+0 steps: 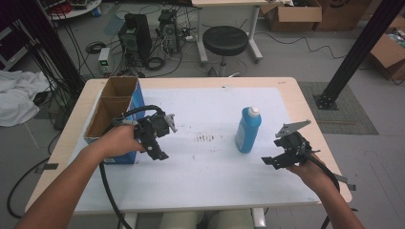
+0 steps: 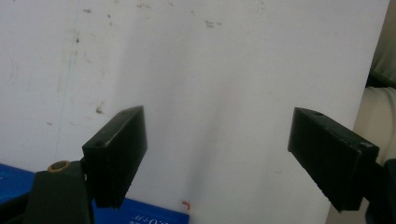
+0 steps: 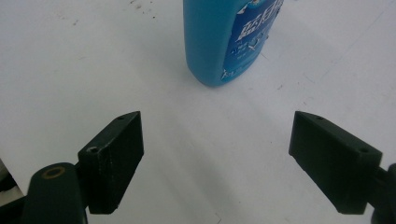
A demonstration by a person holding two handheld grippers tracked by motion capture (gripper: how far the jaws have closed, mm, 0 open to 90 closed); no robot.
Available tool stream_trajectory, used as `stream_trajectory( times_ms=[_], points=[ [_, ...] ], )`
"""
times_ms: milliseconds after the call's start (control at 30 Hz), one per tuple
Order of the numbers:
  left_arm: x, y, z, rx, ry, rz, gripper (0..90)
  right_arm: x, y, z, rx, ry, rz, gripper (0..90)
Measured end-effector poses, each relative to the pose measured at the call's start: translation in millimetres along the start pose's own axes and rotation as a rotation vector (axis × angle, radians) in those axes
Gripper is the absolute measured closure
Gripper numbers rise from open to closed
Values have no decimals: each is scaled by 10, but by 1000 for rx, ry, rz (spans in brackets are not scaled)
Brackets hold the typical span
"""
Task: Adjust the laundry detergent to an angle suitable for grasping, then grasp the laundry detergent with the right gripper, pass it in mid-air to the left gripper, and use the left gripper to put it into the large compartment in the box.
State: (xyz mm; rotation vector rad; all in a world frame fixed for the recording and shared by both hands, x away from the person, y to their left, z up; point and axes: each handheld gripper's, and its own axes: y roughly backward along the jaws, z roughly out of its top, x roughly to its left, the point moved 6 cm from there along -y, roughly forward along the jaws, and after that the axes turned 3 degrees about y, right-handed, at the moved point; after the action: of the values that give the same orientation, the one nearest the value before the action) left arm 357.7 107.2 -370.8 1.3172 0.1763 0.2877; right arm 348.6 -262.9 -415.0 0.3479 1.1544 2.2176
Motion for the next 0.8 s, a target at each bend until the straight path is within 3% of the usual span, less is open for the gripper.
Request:
stream_trajectory(
  times_ms=[600, 767, 800],
  points=[
    [13, -3, -40, -2, 1, 4, 201, 146, -42, -20, -21, -45, -80, 160],
    [29, -19, -38, 1, 0, 3, 202, 170, -70, 12, -65, -95, -115, 160],
    [29, -22, -37, 3, 0, 2, 201, 179, -89, 29, -83, -123, -128, 160]
  ],
)
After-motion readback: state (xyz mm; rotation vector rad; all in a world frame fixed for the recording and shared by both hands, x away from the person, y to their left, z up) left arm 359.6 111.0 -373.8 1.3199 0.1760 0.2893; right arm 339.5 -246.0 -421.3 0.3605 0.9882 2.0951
